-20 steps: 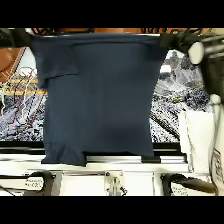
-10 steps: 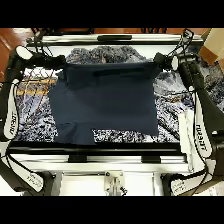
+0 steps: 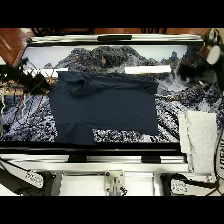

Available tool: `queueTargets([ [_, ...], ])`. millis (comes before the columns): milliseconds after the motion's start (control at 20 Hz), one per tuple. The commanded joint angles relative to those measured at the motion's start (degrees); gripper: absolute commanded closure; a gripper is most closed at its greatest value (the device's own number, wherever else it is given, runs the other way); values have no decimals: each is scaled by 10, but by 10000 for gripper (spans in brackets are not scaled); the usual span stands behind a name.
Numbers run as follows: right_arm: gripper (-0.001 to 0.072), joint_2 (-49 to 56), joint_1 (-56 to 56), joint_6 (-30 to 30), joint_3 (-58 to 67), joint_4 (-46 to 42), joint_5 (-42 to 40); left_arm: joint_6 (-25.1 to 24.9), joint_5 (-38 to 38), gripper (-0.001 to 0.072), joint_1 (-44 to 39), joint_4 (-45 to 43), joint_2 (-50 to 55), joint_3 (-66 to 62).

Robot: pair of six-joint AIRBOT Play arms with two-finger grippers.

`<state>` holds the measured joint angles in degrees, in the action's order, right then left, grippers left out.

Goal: Fold the shirts.

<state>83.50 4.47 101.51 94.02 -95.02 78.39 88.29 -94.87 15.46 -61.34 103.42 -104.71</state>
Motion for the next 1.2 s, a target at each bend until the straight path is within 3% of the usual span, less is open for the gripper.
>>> queueTargets([
  [0, 258, -53, 72, -112, -104, 79, 184, -32, 5, 222, 26, -64, -108, 218],
  [150, 249, -111, 119, -118, -239, 181, 132, -71, 139, 220, 38, -56, -200, 421],
  [250, 248, -131, 125, -126, -286, 210, 103, -94, 186, 220, 47, -29, -214, 493],
  [400, 239, -133, 124, -131, -308, 231, 96, -133, 255, 222, 49, 23, -205, 539],
  [650, 239, -133, 124, -130, -311, 230, 80, -141, 299, 224, 40, 45, -170, 541],
  [750, 137, -133, 124, -127, -325, 230, 73, -142, 320, 426, 29, 51, -168, 541],
  [900, 137, -133, 120, -124, -392, 235, 45, -164, 327, 672, 26, 89, -170, 537],
  [1150, 137, -124, 85, -107, -502, 264, -96, -184, 322, 673, 26, 91, -211, 525],
])
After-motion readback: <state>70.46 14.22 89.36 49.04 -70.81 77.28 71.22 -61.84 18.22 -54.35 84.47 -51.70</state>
